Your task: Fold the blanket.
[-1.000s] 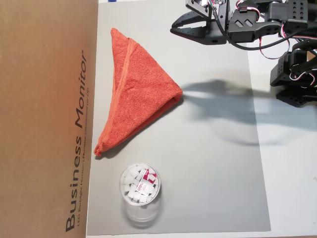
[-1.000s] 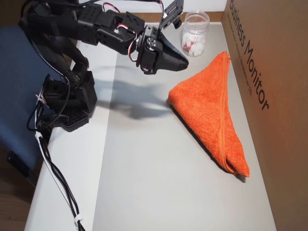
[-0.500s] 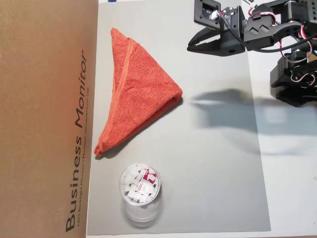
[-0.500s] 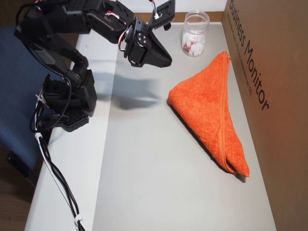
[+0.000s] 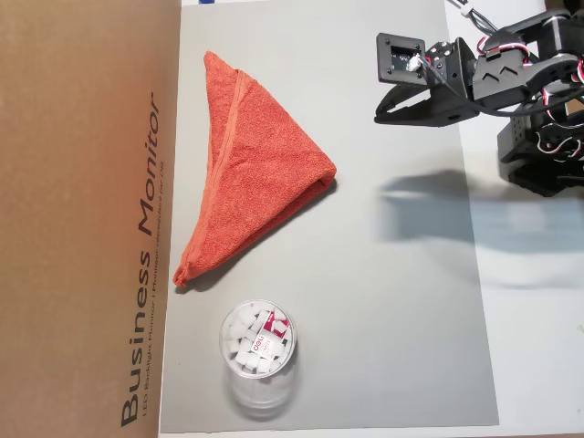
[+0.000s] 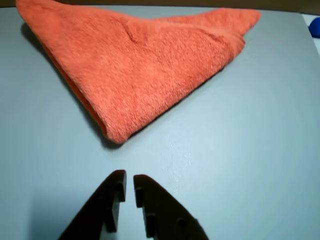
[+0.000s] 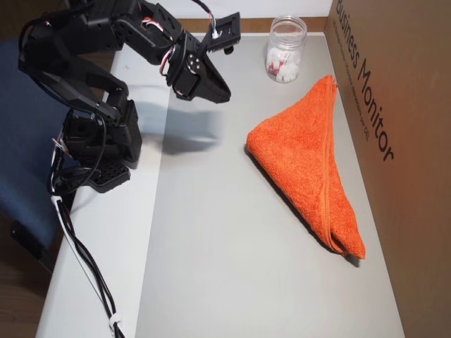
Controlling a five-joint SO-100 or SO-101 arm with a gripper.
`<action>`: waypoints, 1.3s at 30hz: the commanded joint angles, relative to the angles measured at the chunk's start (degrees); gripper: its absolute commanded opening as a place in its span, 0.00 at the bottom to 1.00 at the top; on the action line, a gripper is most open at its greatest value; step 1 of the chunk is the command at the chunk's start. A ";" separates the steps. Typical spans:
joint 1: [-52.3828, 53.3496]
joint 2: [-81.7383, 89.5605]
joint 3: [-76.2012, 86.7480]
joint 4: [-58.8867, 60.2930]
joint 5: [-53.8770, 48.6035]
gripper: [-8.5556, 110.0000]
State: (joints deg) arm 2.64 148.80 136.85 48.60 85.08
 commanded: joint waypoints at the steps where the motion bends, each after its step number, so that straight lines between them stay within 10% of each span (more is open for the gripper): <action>1: -0.62 3.96 1.67 0.18 -0.44 0.07; 39: -1.67 44.30 42.80 0.35 -1.49 0.07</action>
State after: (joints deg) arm 1.23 192.48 178.86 48.78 83.85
